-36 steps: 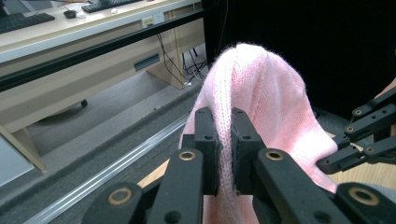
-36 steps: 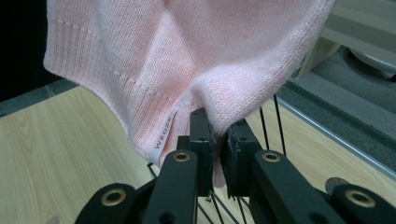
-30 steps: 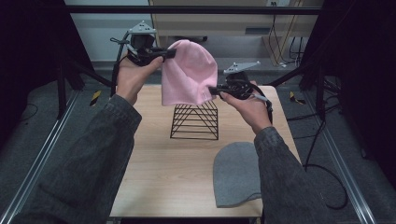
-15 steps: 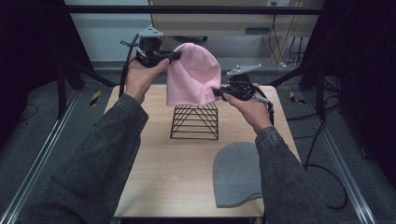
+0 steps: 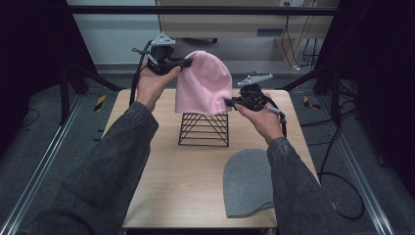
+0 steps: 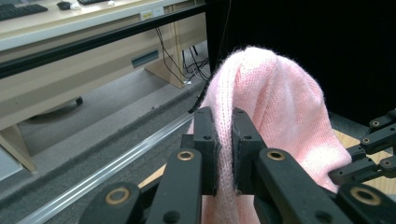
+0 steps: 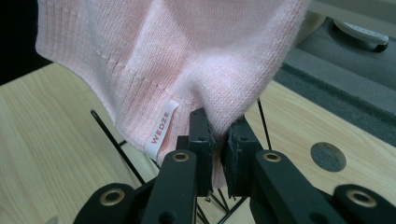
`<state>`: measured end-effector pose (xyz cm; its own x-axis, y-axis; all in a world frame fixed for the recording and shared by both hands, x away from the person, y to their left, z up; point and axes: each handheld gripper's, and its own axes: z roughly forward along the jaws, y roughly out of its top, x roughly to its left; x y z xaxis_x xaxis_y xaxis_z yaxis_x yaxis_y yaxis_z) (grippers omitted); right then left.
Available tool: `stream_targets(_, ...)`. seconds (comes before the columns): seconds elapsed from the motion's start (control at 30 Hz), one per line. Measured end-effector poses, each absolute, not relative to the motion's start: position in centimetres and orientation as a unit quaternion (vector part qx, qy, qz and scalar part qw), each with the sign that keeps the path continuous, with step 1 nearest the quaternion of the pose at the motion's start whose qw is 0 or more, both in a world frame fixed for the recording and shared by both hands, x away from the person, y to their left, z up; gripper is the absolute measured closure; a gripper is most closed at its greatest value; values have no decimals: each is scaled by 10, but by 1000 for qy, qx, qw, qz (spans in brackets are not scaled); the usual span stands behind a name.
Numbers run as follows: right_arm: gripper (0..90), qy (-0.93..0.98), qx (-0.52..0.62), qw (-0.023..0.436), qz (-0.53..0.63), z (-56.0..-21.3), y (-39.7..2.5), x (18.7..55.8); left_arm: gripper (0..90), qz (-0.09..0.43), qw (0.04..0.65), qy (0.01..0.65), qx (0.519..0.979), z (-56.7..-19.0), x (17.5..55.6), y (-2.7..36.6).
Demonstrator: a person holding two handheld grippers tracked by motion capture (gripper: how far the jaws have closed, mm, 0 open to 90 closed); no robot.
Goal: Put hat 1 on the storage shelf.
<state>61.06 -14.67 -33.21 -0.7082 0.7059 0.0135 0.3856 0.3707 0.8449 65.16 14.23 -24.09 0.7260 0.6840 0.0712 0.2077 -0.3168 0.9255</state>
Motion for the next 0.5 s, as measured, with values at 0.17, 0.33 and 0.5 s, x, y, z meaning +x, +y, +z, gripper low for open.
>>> stream_targets(0.17,828,811,339,179,442,-336,-146,609,830,234,510,283,778,-248,650,142)
stream_targets(0.33,827,814,336,182,438,-344,-147,606,825,246,495,274,787,-255,646,142)
stream_targets(0.5,824,817,339,184,428,-349,-148,608,824,243,494,272,789,-262,646,140)
